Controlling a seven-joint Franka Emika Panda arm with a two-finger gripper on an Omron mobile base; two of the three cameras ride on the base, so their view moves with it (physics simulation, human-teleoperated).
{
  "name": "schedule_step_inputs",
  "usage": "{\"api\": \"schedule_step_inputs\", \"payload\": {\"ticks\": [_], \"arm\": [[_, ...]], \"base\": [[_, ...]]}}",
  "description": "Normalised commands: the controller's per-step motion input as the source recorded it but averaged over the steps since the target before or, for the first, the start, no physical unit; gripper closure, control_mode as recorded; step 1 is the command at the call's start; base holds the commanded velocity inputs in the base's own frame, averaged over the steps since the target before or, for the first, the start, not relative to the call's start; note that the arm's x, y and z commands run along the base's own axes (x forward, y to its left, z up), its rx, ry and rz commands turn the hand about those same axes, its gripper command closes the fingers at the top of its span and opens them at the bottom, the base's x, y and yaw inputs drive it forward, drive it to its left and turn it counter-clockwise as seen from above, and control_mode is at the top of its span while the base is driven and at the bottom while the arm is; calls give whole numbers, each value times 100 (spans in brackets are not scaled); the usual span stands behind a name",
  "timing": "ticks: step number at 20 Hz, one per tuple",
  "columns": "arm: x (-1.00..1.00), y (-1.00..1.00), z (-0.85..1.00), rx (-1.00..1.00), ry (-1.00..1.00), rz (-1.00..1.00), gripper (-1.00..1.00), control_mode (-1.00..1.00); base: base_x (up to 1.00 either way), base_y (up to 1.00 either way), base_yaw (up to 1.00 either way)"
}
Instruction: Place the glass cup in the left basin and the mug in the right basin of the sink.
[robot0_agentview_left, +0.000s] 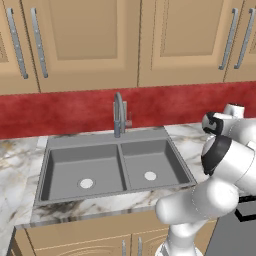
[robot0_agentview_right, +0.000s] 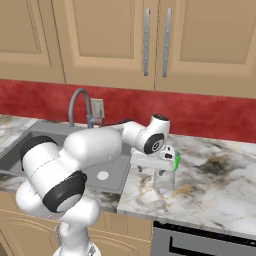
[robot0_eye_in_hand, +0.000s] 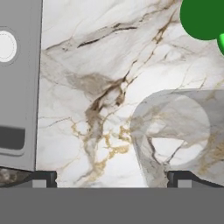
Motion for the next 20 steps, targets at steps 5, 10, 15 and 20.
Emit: {"api": "schedule_step_inputs", "payload": {"ticks": [5, 10, 15, 20], "arm": [[9, -8, -11, 0, 0, 0, -100, -100], [12, -11, -7, 0, 0, 1, -100, -100], [10, -8, -7, 0, -1, 2, -100, -100], [9, -5, -8, 0, -2, 2, -100, -100]], "base": [[0, 0, 0], [0, 0, 0], [0, 0, 0], [0, 0, 0]]}}
